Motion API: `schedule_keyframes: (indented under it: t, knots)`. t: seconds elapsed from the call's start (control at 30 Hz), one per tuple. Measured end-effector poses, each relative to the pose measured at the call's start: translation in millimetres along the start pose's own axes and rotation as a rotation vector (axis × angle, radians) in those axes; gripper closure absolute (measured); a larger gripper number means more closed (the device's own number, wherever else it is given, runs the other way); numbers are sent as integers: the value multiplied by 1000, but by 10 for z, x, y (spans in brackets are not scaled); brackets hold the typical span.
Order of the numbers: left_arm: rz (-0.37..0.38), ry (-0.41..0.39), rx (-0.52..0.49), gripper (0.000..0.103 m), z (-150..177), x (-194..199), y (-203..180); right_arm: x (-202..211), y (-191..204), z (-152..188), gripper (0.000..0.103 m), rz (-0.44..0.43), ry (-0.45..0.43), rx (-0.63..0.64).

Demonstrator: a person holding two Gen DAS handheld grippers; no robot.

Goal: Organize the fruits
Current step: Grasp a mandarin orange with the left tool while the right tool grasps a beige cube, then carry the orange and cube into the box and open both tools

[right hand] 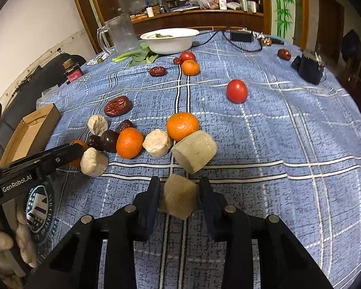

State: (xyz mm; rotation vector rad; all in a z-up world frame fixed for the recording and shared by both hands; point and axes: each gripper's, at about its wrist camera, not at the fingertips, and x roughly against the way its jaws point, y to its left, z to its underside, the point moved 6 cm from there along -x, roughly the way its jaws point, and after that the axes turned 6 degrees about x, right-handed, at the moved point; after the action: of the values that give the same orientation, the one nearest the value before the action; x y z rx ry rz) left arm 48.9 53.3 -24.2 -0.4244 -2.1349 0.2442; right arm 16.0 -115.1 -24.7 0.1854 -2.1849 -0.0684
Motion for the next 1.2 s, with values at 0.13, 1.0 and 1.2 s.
schedule_keyframes:
  t: [0.13, 1.0, 1.2]
  knots:
    - [57, 7, 34, 69, 5, -17, 48, -18, 8, 0, 67, -4, -2, 4]
    - [-232, -219, 76, 71, -489, 1515, 1386, 467, 2085, -795, 71, -365, -82, 260]
    - [-282, -128, 212, 71, -644, 1158, 2180, -219, 2819, -1058, 70, -373, -9, 313]
